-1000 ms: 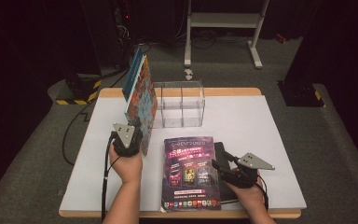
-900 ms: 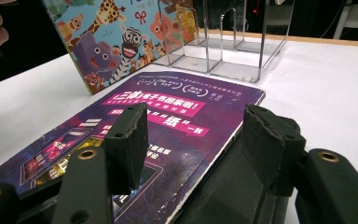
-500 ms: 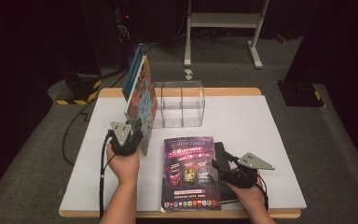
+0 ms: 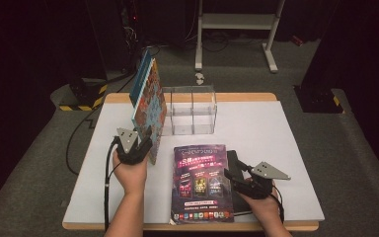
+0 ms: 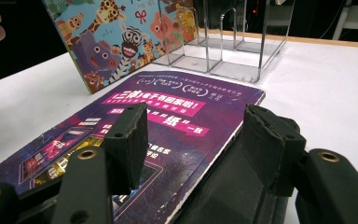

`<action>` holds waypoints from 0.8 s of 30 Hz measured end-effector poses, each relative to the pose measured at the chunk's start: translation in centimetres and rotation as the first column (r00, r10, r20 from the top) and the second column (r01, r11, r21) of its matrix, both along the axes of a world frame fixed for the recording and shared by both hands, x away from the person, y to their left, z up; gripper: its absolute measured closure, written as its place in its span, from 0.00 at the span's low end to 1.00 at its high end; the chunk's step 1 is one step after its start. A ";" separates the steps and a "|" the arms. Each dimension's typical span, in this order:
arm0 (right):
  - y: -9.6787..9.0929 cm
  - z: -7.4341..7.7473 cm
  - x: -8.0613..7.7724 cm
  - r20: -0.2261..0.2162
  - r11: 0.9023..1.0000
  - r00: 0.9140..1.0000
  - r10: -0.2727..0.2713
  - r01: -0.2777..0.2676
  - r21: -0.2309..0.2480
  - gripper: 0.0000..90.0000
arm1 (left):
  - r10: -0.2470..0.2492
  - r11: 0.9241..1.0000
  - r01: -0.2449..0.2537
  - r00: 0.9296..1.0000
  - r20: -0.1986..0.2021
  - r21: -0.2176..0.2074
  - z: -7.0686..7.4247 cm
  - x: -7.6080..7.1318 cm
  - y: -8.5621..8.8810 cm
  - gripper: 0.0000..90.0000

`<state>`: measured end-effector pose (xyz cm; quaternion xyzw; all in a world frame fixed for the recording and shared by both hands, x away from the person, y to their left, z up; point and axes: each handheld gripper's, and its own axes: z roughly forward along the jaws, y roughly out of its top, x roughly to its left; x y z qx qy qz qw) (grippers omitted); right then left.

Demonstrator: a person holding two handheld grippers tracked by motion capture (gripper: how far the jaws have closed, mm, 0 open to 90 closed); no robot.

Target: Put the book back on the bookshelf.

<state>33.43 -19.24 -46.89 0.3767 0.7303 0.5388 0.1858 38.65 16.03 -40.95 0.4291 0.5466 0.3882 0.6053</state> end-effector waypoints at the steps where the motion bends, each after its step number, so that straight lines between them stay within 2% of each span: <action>1: 0.0 0.0 0.0 0.000 1.000 1.000 0.000 0.000 0.000 0.46 | -0.001 1.000 0.001 1.000 0.002 -0.001 0.0 0.0 0.0 0.65; 11: 0.0 0.0 0.0 -0.001 1.000 1.000 0.000 0.000 -0.002 0.46 | -0.014 1.000 0.014 1.000 -0.005 0.000 0.1 -0.2 0.4 0.59; 24: 0.0 0.0 0.0 0.000 1.000 1.000 0.000 0.000 -0.003 0.46 | -0.074 0.997 0.074 0.997 -0.019 0.015 0.0 -0.7 0.8 0.51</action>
